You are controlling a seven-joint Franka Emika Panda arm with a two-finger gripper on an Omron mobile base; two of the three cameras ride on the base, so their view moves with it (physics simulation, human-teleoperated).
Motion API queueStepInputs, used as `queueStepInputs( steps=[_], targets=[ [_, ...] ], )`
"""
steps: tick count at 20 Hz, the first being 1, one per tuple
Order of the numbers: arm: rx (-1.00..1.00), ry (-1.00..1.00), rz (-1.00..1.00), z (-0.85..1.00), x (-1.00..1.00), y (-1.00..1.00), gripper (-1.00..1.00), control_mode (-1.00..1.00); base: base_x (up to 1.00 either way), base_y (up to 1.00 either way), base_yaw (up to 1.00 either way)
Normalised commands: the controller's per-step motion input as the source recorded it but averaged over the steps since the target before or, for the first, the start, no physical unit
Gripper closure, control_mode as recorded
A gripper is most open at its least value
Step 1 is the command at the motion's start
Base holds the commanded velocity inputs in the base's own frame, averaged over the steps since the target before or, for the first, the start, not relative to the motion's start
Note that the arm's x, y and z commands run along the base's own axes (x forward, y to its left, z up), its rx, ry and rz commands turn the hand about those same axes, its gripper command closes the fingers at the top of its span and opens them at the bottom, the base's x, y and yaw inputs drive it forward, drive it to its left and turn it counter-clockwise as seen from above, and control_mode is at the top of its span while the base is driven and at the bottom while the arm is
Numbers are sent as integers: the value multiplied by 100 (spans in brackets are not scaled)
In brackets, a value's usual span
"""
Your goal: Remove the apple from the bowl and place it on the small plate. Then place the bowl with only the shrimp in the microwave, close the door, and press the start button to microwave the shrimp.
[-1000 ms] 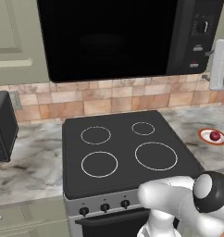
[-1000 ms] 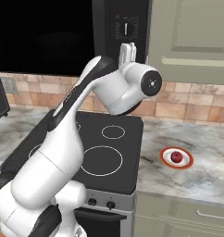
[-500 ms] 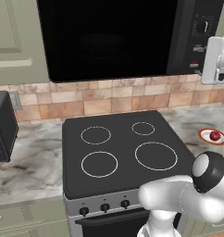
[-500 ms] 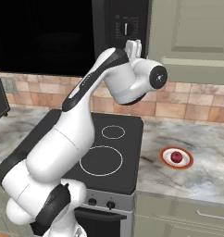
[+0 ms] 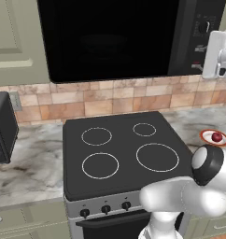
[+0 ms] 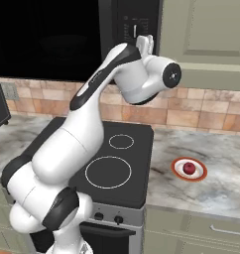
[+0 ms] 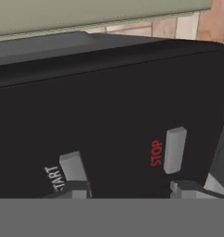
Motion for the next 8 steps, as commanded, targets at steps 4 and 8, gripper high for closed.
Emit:
queueStepInputs(
  steps=[4, 8],
  targets=[
    [2, -2, 0, -30, 6, 5, -100, -100, 0, 0, 0],
    [1, -4, 0, -2, 4, 17, -100, -100, 0, 0, 0]
  ],
)
